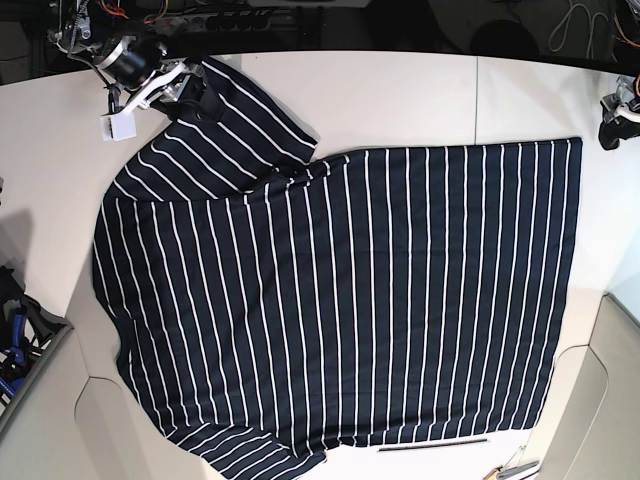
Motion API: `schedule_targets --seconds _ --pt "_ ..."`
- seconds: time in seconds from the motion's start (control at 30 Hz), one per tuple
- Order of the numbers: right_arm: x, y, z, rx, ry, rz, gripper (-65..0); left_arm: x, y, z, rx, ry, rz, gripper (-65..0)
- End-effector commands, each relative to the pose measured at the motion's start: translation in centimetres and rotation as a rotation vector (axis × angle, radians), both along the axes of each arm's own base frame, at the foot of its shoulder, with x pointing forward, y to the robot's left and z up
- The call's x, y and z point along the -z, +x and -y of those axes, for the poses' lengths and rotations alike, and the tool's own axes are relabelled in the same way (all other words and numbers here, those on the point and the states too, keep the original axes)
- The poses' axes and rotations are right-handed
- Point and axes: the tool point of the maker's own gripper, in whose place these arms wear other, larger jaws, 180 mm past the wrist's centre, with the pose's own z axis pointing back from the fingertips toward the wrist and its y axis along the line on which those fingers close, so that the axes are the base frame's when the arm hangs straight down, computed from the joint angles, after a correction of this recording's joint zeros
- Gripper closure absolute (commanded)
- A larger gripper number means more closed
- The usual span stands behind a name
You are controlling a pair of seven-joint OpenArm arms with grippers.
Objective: Fold the T-shirt properly
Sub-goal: 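Lower both grippers onto the shirt's shoulder corners and close them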
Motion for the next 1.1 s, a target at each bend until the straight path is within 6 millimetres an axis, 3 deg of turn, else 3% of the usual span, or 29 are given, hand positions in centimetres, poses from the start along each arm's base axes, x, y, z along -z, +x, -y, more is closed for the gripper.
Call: schedule_targets --seconds 0.0,0.2,0.5,0.6,0.83,1.07 --pt "0.0 -0.1 0.1 -0.009 -0.014 -0.003 -34.3 -1.2 1.2 -0.8 0.01 0.021 0.036 -45.6" --pt "0.1 -0.2 0.2 -0.012 -0.024 -0.003 -34.3 0.2 3.1 -0.7 0.01 -0.004 0.021 -45.6" --pt "0.1 -0.1 0.2 -0.01 -0.023 -0.001 -34.3 4.3 3.8 1.8 0.063 -0.054 -0.062 -45.6" --pt "0.1 -0.1 0.2 -0.01 -0.023 -0.001 -34.3 4.8 3.3 2.3 0.08 -0.069 -0.099 -45.6" --pt "0.1 -0.1 0.2 -0.01 -0.023 -0.001 -34.3 5.5 1.5 5.4 0.209 -0.188 -0.176 -45.6" --pt "0.1 -0.1 0.2 -0.01 -0.024 -0.001 -34.3 5.7 -0.5 6.1 0.243 -0.199 -0.218 -45.5"
